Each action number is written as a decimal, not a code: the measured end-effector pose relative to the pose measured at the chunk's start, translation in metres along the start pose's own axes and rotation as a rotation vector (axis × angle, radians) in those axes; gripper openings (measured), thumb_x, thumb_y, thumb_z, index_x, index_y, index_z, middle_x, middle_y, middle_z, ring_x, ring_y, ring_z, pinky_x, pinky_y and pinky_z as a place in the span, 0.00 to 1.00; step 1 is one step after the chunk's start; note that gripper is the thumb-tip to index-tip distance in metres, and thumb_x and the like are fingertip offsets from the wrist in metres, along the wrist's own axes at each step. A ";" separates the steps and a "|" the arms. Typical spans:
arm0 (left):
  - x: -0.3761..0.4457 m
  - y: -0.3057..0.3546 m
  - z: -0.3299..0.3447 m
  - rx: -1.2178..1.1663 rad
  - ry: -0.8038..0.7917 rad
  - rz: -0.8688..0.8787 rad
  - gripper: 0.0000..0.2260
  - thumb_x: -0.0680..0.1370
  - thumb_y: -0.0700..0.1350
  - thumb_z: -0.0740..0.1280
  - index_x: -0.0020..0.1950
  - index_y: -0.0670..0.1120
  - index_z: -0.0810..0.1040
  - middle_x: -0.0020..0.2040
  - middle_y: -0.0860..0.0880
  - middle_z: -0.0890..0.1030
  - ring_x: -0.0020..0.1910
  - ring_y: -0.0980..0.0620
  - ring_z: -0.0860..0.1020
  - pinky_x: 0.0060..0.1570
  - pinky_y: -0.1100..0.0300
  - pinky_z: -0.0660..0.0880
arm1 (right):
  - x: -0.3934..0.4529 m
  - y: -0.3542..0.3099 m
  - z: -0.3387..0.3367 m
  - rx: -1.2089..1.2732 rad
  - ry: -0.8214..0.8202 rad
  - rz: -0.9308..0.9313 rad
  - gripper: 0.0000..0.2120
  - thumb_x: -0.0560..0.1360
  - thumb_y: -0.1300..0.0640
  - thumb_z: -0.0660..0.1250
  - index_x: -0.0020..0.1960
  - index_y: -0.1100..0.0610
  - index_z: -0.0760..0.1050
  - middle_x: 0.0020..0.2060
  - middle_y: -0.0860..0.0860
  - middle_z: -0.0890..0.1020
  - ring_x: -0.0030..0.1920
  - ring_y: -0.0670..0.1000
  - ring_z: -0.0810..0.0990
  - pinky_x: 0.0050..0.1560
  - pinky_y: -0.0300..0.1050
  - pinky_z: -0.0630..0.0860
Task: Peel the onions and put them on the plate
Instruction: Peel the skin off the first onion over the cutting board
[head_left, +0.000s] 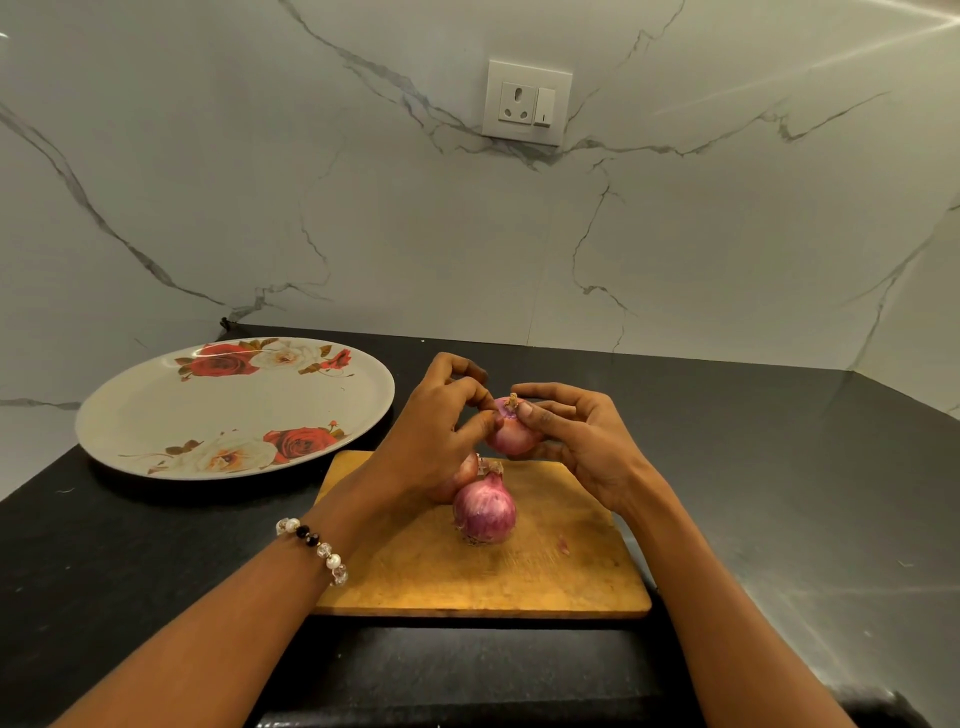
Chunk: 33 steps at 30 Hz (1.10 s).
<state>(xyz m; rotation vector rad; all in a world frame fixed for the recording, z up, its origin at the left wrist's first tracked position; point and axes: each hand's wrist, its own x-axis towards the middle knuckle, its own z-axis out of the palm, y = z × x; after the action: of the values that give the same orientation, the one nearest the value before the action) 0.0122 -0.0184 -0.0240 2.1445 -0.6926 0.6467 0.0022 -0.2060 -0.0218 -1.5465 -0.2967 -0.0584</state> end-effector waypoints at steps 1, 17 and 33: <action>0.000 0.000 0.000 -0.001 -0.016 -0.009 0.05 0.77 0.43 0.67 0.50 0.43 0.78 0.59 0.51 0.69 0.55 0.59 0.69 0.44 0.81 0.68 | 0.000 0.000 0.000 0.003 0.000 0.005 0.19 0.68 0.57 0.72 0.57 0.59 0.80 0.51 0.57 0.85 0.54 0.57 0.84 0.48 0.52 0.84; 0.000 0.003 -0.004 -0.145 -0.137 -0.105 0.06 0.80 0.36 0.61 0.47 0.47 0.72 0.54 0.49 0.71 0.47 0.58 0.72 0.45 0.78 0.70 | -0.002 -0.004 0.001 0.148 0.054 0.080 0.15 0.67 0.58 0.73 0.53 0.61 0.82 0.51 0.58 0.85 0.55 0.60 0.84 0.44 0.55 0.84; 0.000 0.001 -0.009 -0.011 -0.009 -0.126 0.07 0.76 0.37 0.67 0.46 0.49 0.74 0.49 0.52 0.72 0.44 0.57 0.73 0.41 0.78 0.70 | -0.002 -0.010 -0.002 0.330 0.274 0.160 0.05 0.78 0.61 0.68 0.51 0.62 0.79 0.55 0.62 0.79 0.52 0.60 0.84 0.43 0.51 0.85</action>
<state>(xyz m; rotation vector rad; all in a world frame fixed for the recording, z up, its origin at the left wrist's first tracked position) 0.0092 -0.0117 -0.0180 2.1623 -0.5597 0.5642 -0.0014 -0.2082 -0.0121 -1.2120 0.0349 -0.0901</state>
